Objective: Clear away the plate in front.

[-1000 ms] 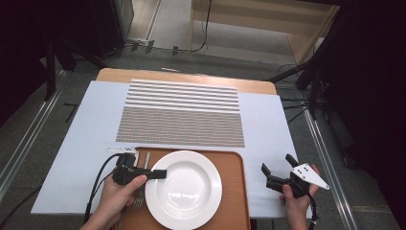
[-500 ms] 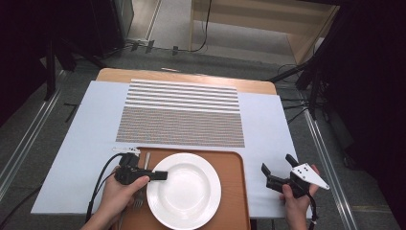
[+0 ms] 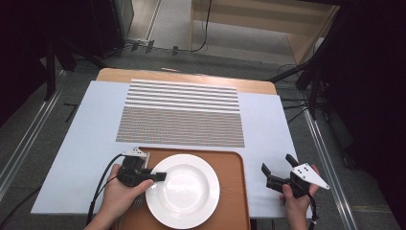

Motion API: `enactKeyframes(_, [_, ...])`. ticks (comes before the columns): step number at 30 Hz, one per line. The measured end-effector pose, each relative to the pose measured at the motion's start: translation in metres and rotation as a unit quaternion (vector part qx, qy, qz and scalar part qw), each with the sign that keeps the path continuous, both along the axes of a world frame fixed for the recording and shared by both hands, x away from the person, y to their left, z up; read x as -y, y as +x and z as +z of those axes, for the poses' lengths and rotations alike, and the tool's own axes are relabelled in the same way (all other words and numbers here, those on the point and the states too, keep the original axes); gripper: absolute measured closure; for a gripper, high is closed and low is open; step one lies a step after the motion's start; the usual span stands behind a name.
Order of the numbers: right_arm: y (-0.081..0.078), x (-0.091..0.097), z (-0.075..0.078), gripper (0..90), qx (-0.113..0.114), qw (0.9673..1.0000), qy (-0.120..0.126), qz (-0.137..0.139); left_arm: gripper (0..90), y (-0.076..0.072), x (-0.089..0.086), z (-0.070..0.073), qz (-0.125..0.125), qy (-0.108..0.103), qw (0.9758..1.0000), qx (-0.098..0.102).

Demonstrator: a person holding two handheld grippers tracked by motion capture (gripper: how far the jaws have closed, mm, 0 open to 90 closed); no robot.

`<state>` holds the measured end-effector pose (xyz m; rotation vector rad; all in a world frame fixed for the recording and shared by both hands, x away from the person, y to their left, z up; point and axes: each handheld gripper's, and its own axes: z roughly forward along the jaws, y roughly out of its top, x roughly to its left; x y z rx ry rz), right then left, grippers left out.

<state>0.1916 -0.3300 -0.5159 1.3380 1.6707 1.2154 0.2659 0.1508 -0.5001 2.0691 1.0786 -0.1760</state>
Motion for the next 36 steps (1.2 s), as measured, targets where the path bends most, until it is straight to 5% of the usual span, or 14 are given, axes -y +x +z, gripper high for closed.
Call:
enactKeyframes(6, [0.0, 0.0, 0.0, 0.0, 0.001, 1.0, -0.001, 0.001, 61.1, 0.0, 0.0, 0.0, -0.001, 0.002, 1.0, 0.009])
enactKeyframes(13, [0.0, 0.0, 0.0, 0.0, 0.003, 1.0, -0.002, 0.002, 49.8, -0.005, 0.0, 0.009, 0.0, 0.005, 0.9978, 0.066])
enactKeyframes(20, [0.0, 0.0, 0.0, 0.0, 0.003, 1.0, -0.002, 0.002, 23.9, -0.007, -0.008, 0.016, -0.001, -0.022, 0.9939, 0.108])
enactKeyframes(27, [0.0, 0.0, 0.0, 0.0, 0.002, 1.0, -0.001, 0.001, 11.3, -0.008, -0.017, 0.023, 0.006, -0.042, 0.9881, 0.148])
enactKeyframes(30, [0.0, 0.0, 0.0, 0.0, 0.003, 1.0, -0.002, 0.002, 10.0, -0.007, -0.022, 0.025, 0.009, -0.054, 0.9858, 0.158])
enactKeyframes(32, [0.0, 0.0, 0.0, 0.0, 0.003, 1.0, -0.001, 0.002, 0.4, -0.005, -0.024, 0.026, 0.013, -0.048, 0.9857, 0.161])
enactKeyframes(36, [0.0, 0.0, 0.0, 0.0, 0.003, 1.0, -0.002, 0.002, 0.0, -0.004, -0.032, 0.029, 0.028, -0.059, 0.983, 0.172])
